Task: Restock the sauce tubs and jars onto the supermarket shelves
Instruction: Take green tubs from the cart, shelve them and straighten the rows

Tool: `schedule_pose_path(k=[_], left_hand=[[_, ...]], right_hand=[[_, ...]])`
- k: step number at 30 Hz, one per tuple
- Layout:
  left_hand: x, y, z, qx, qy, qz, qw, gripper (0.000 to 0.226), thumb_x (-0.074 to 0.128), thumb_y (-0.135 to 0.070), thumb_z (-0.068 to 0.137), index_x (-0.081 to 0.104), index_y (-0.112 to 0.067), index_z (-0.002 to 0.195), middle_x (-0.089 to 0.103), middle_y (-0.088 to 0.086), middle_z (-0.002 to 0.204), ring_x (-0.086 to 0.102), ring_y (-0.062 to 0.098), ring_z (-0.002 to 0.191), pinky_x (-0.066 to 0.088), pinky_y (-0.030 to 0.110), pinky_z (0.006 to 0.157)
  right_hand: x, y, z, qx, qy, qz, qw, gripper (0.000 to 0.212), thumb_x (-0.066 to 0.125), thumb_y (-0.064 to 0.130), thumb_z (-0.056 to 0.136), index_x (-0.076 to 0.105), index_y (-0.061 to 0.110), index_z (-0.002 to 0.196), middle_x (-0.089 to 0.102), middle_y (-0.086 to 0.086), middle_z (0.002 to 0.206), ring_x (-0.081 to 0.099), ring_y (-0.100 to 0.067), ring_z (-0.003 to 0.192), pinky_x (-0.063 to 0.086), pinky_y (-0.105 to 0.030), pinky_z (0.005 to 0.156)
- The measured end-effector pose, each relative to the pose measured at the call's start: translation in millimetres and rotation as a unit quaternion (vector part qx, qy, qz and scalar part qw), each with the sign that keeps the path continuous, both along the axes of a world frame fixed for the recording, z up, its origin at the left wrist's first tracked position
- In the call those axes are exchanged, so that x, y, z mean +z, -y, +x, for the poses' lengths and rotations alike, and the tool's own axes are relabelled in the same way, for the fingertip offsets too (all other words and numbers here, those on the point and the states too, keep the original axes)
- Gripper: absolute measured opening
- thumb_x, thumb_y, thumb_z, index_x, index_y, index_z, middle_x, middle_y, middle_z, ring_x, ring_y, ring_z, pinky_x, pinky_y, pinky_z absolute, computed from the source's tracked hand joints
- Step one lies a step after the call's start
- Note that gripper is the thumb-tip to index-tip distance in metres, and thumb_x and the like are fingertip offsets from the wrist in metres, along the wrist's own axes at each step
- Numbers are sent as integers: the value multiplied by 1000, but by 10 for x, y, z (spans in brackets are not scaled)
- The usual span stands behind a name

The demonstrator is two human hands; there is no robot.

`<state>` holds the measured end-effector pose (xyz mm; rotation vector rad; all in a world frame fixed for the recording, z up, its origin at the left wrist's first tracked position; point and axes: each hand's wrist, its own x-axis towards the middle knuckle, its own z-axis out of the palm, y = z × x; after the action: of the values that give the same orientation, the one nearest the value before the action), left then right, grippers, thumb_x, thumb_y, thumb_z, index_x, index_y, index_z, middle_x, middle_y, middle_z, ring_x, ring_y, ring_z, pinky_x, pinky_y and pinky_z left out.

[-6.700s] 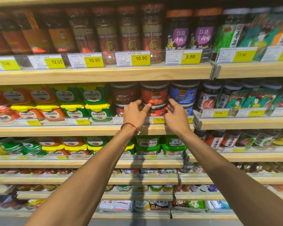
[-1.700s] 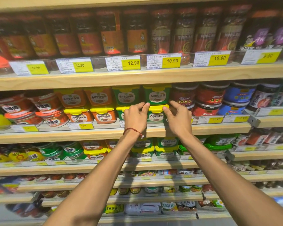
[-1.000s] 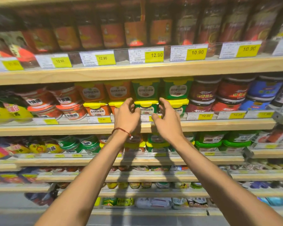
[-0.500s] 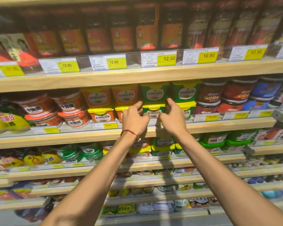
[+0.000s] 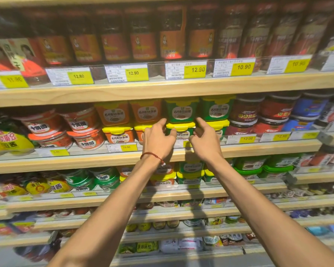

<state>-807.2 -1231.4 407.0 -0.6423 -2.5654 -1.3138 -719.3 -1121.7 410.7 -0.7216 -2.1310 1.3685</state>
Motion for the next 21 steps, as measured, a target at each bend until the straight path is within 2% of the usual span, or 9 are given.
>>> schedule_pose_path(k=[3, 7, 8, 10, 14, 18, 21], left_hand=[[6, -18, -8, -10, 39, 39, 998, 55, 70, -32, 90, 59, -13, 140, 72, 7, 125, 68, 20, 115, 49, 36, 106], [10, -16, 16, -23, 49, 70, 996, 56, 76, -30, 88, 60, -11, 138, 69, 5, 130, 69, 13, 112, 51, 21, 94], [1, -17, 25, -24, 50, 76, 996, 56, 76, -31, 88, 61, -11, 137, 69, 4, 130, 69, 12, 111, 51, 20, 92], [-19, -21, 33, -19, 54, 91, 994, 56, 77, -37, 87, 63, -12, 135, 71, 4, 127, 70, 10, 109, 52, 21, 92], [-19, -44, 37, 15, 58, 105, 993, 60, 74, -53, 85, 67, -16, 131, 79, 6, 102, 71, 9, 103, 46, 18, 87], [-33, -69, 17, 33, 51, 107, 992, 63, 70, -60, 85, 67, -16, 131, 79, 6, 97, 71, 16, 104, 53, 28, 92], [-41, -80, 10, 34, 44, 109, 993, 56, 71, -56, 86, 70, -16, 126, 76, 7, 114, 69, 20, 111, 55, 36, 97]], right_hand=[[9, 11, 12, 9, 17, 18, 1000, 78, 60, -4, 89, 34, 18, 159, 54, -5, 151, 53, -19, 136, 44, -35, 114], [1, -32, 34, 9, 21, 23, 999, 82, 61, -3, 86, 33, 20, 160, 57, -7, 147, 57, -21, 129, 49, -38, 109], [1, -45, 44, 8, 21, 22, 1000, 82, 61, -3, 86, 33, 20, 160, 57, -7, 148, 57, -20, 129, 49, -35, 108], [6, -65, 70, 10, 18, 15, 1000, 82, 61, -4, 86, 34, 21, 159, 55, -8, 150, 57, -19, 131, 46, -26, 105], [-3, -87, 89, 18, 13, 8, 1000, 82, 62, -5, 86, 35, 21, 159, 56, -9, 149, 57, -19, 132, 44, -24, 103], [-16, -110, 88, 19, 7, 12, 1000, 79, 65, -2, 86, 39, 23, 157, 59, -7, 146, 59, -17, 128, 47, -24, 100], [-29, -115, 83, 15, 3, 13, 1000, 76, 65, -1, 88, 41, 20, 156, 59, -7, 146, 58, -17, 131, 40, -19, 99]])
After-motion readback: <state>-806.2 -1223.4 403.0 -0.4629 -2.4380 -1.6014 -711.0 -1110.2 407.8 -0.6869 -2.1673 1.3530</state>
